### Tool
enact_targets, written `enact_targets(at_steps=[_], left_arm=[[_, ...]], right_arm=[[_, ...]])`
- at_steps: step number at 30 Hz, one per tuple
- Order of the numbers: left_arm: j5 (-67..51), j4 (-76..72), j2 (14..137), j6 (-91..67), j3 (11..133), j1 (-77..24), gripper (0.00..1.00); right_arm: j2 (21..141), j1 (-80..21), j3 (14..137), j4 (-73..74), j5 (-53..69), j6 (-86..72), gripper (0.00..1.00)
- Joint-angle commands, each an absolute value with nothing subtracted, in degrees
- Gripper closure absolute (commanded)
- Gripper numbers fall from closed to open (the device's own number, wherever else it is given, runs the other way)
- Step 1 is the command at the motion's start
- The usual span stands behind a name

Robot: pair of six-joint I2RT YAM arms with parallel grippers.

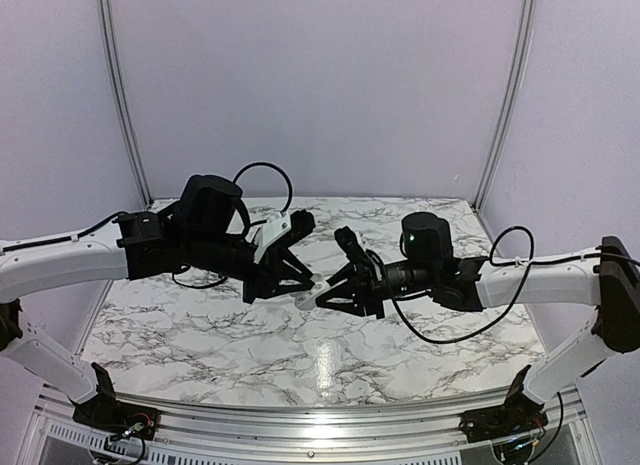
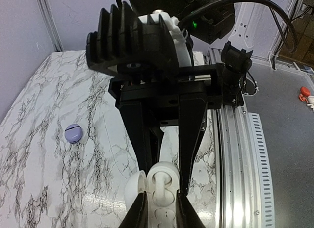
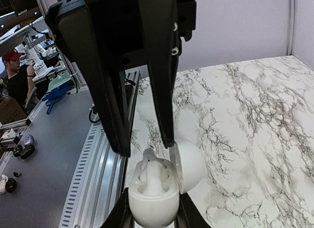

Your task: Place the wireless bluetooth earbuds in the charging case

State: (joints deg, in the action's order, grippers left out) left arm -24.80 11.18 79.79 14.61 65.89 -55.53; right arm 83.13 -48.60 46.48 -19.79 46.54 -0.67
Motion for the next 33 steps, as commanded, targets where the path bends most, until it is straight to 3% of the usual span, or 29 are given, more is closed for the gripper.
enact_targets(at_steps=[1, 7, 16, 24, 33], left_arm=[[-22.66, 13.72, 82.28, 16.0, 68.38, -56.24, 0.79], [-21.84, 15.23, 83.57, 16.65, 69.21, -56.34, 0.8], [-22.56, 15.64, 83.87, 17.13, 69.0, -56.34, 0.93], [-23.17, 15.73, 83.98, 16.99, 68.82, -56.36, 0.95], [-23.75, 12.9, 83.64, 13.47, 67.94, -56.34, 1.0]], right_arm=[[84.39, -49.52, 49.88, -17.06, 44.92, -0.22, 1.0], [85.17, -49.72, 50.67, -15.59, 44.83, 1.49, 1.0], [84.89, -49.68, 50.97, -15.48, 44.89, 1.96, 1.0], [83.8, -49.69, 50.84, -16.23, 44.68, 2.03, 1.0], [81.66, -49.71, 48.32, -24.0, 42.37, -1.55, 1.0]])
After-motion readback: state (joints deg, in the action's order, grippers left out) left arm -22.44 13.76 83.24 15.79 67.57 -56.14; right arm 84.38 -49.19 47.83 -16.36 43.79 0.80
